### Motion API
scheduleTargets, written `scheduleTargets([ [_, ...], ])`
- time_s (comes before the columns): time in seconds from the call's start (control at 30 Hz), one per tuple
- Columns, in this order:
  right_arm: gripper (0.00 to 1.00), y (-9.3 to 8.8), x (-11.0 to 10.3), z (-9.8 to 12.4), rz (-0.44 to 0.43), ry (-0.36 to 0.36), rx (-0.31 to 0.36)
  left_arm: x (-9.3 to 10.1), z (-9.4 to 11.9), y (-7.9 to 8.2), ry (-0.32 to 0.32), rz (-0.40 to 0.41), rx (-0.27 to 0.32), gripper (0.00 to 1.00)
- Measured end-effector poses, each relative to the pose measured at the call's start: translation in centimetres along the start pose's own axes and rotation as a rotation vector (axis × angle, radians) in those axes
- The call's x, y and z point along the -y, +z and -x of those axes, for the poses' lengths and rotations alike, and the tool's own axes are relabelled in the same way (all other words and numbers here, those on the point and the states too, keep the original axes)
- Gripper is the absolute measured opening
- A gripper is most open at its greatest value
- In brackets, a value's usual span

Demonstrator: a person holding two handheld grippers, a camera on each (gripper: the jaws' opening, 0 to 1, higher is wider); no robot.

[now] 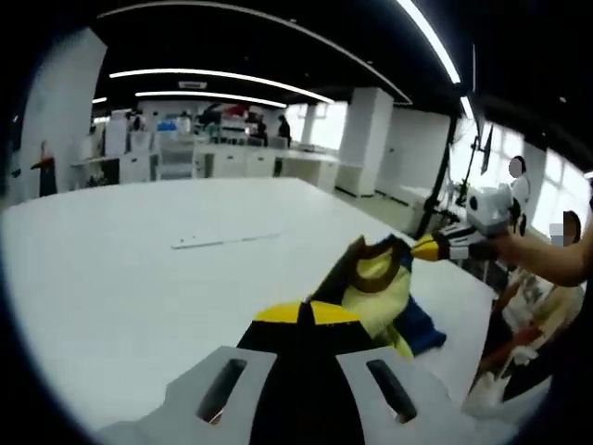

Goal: Fold the garment on the visible template until the final outline fits inside the template.

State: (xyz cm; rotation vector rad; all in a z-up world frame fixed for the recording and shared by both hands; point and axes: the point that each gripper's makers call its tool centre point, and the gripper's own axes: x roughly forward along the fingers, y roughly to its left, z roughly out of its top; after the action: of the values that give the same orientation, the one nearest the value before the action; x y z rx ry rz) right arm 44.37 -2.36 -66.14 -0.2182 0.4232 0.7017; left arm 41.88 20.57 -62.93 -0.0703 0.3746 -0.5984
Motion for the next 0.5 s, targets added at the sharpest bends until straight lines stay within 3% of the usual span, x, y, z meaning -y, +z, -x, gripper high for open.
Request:
scheduleTargets([
  [0.3, 0.00, 4.4, 3.0, -1.7, -0.003, -0.059, 0.056, -2.3, -2.2, 5.4, 0.049, 0.001, 0.102, 0.00],
  [0.5, 0.00, 5.8, 5.1, -3.7, -0.001, -0.097, 0.061, -4.1, -4.5, 7.0, 0.087, 0.012, 0.123, 0.00],
])
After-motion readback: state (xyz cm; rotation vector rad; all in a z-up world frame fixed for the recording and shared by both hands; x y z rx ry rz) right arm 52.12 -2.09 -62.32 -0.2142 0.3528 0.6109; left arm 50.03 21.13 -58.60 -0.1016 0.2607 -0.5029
